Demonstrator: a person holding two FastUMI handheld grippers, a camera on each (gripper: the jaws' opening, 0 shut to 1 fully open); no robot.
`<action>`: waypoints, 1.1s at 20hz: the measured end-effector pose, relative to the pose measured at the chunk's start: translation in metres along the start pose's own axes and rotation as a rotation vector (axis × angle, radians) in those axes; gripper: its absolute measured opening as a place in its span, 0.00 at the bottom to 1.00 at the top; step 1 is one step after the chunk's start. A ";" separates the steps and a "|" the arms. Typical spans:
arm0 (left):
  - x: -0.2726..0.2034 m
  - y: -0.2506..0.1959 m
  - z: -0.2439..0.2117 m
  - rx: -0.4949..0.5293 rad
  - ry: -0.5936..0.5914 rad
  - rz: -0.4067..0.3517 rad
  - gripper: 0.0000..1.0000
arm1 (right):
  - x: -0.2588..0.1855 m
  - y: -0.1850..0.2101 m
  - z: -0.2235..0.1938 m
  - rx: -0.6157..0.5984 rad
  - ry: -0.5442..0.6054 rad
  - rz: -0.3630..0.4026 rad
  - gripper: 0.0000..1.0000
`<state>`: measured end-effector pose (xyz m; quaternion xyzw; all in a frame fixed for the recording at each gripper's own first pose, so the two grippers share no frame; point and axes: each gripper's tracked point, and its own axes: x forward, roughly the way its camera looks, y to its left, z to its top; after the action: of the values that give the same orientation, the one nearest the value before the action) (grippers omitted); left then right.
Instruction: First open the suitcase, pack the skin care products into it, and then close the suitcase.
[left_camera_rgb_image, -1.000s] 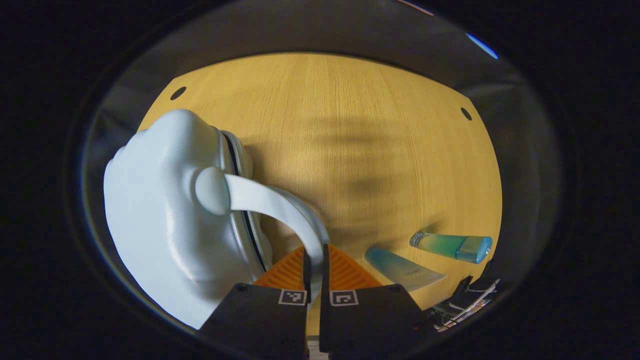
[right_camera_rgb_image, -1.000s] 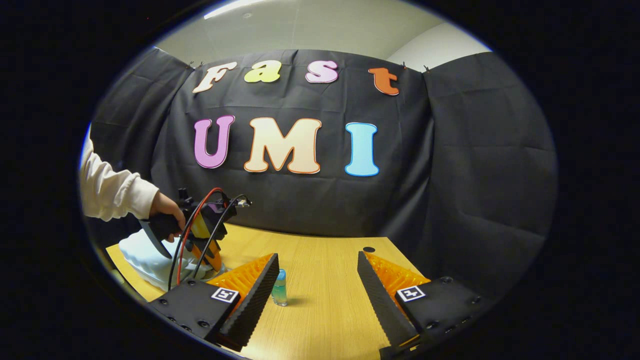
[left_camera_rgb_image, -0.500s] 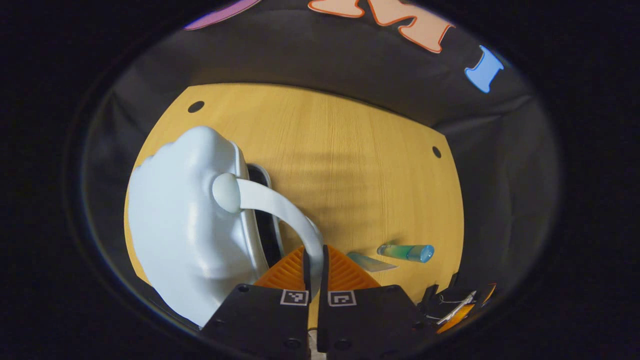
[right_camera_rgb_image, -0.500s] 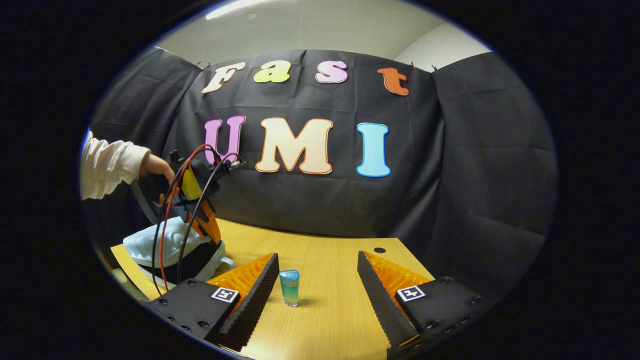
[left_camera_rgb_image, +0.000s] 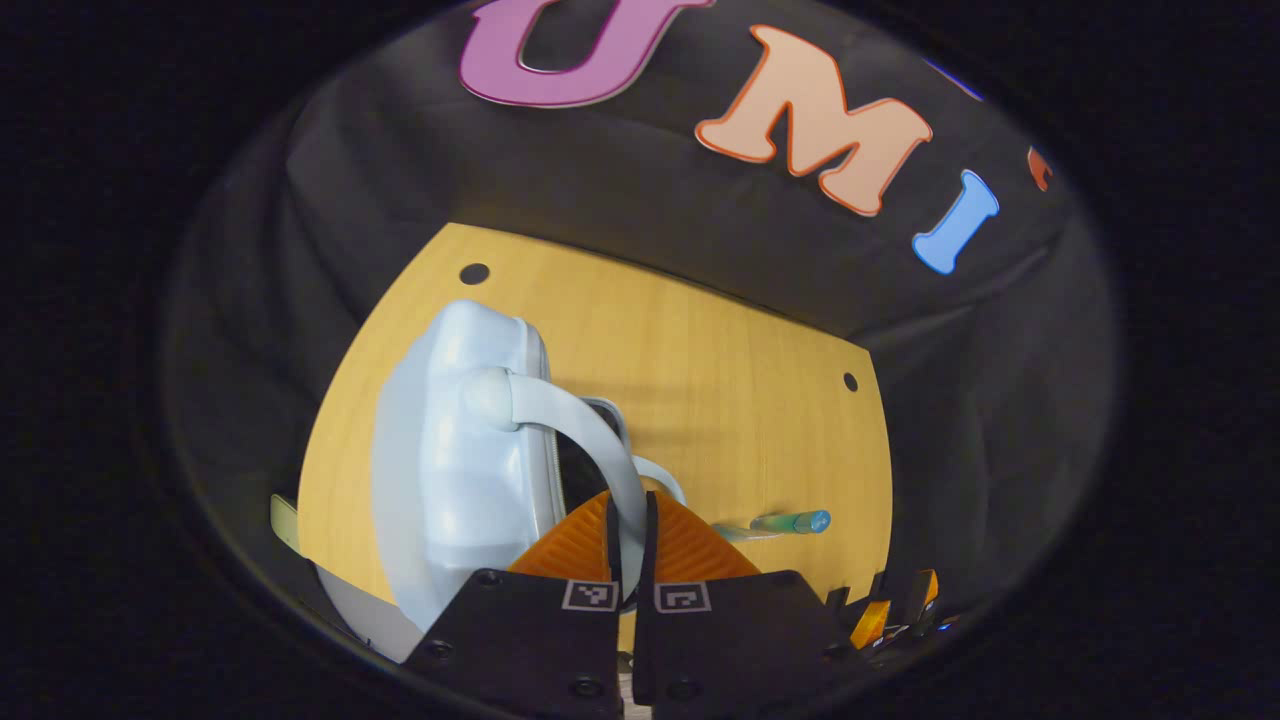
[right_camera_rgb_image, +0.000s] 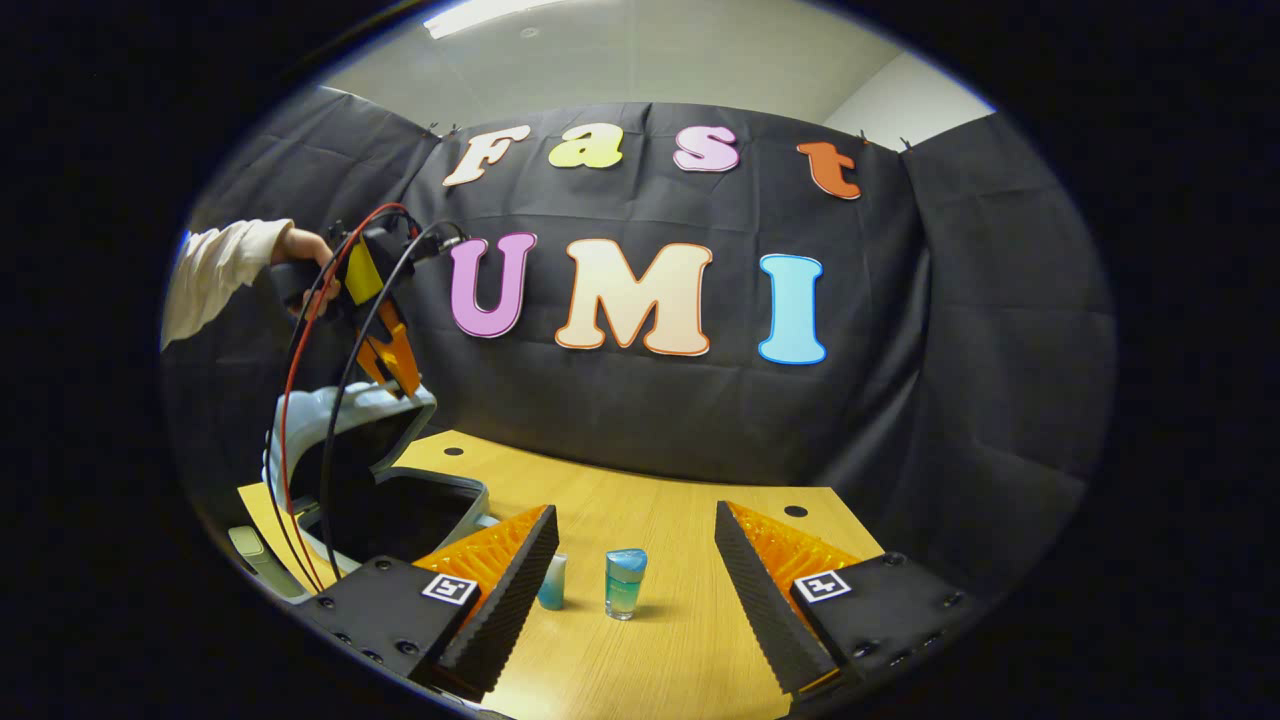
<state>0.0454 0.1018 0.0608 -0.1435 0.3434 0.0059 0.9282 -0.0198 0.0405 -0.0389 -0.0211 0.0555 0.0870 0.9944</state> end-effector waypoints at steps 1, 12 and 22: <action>-0.014 0.017 0.009 -0.011 -0.023 0.019 0.00 | 0.000 0.003 0.001 -0.005 -0.001 0.008 0.99; -0.097 0.189 0.007 -0.138 -0.142 0.269 0.00 | 0.011 0.029 0.010 -0.029 -0.017 0.059 0.99; -0.085 0.296 -0.050 -0.241 -0.121 0.428 0.00 | 0.018 0.057 0.011 -0.011 -0.013 0.064 1.00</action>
<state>-0.0837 0.3793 0.0017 -0.1766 0.3066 0.2519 0.9008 -0.0109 0.1007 -0.0318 -0.0243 0.0492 0.1193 0.9913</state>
